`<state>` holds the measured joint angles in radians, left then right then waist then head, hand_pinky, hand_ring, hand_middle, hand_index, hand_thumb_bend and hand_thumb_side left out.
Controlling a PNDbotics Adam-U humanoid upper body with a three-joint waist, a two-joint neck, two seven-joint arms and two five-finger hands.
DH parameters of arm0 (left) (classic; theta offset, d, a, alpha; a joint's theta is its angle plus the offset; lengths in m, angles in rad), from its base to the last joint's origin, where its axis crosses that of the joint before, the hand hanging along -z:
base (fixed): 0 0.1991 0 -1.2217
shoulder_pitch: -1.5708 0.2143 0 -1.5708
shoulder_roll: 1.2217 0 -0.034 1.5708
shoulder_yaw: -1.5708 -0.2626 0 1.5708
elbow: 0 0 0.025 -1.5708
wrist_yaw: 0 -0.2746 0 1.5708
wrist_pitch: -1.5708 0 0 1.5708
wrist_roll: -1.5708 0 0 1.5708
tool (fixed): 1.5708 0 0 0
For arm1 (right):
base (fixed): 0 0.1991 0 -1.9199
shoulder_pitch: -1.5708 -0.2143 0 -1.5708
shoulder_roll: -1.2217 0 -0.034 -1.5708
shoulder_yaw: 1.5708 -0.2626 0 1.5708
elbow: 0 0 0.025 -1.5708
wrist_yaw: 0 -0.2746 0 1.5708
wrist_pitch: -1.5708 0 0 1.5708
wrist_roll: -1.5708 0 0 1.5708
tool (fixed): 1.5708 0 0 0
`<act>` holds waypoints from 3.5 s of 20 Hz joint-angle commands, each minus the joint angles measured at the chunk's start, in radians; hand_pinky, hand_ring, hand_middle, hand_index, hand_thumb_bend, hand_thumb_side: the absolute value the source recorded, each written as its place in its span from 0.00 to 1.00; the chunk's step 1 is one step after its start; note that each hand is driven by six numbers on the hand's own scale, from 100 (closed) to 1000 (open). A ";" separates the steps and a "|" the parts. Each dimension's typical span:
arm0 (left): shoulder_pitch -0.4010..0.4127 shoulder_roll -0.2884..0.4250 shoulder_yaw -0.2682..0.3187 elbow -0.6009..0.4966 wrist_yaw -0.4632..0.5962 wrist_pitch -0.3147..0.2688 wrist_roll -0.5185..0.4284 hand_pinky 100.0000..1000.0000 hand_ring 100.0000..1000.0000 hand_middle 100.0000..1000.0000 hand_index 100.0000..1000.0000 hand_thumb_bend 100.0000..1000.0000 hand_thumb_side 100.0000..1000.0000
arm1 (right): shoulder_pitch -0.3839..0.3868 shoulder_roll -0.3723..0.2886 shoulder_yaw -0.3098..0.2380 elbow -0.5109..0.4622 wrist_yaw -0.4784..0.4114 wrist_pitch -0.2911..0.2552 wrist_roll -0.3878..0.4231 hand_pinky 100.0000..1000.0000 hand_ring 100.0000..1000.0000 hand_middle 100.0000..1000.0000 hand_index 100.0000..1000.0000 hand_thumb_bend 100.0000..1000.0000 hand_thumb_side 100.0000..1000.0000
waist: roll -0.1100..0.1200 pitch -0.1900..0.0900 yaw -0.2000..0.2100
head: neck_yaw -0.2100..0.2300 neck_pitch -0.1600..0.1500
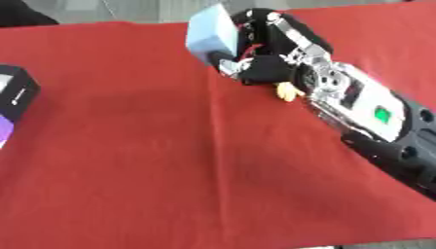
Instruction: Pick up the objects with one hand, pass them to the other hand, and then place them into the box on the other side of the table.
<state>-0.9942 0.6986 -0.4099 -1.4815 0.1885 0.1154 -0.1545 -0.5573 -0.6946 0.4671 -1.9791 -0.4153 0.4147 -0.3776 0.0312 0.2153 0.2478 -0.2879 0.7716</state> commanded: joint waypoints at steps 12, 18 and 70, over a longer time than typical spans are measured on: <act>-0.153 -0.150 -0.126 -0.045 -0.138 0.087 -0.166 0.92 0.71 0.77 0.75 0.00 0.32 | -0.024 -0.006 0.009 -0.021 0.070 -0.002 0.046 0.27 0.43 0.30 0.19 0.00 0.00 | 0.017 -0.037 0.019 | -0.006 -0.002; -0.165 -0.227 -0.146 -0.013 -0.203 0.103 -0.158 0.93 0.71 0.77 0.76 0.00 0.29 | -0.028 0.000 0.015 -0.021 0.102 -0.013 0.071 0.27 0.43 0.30 0.19 0.00 0.00 | 0.014 -0.037 0.018 | -0.004 -0.002; -0.123 -0.299 -0.127 -0.096 -0.716 0.005 -0.532 0.95 0.85 0.78 0.82 0.39 0.59 | -0.018 0.012 0.042 -0.021 0.208 -0.002 0.145 0.22 0.42 0.29 0.14 0.10 0.00 | 0.011 -0.019 0.013 | -0.029 -0.002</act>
<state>-1.1048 0.3943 -0.5399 -1.5747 -0.5124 0.1161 -0.7029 -0.5599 -0.6736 0.5142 -1.9793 -0.2138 0.4170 -0.2325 0.0374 0.2131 0.2608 -0.3166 0.7716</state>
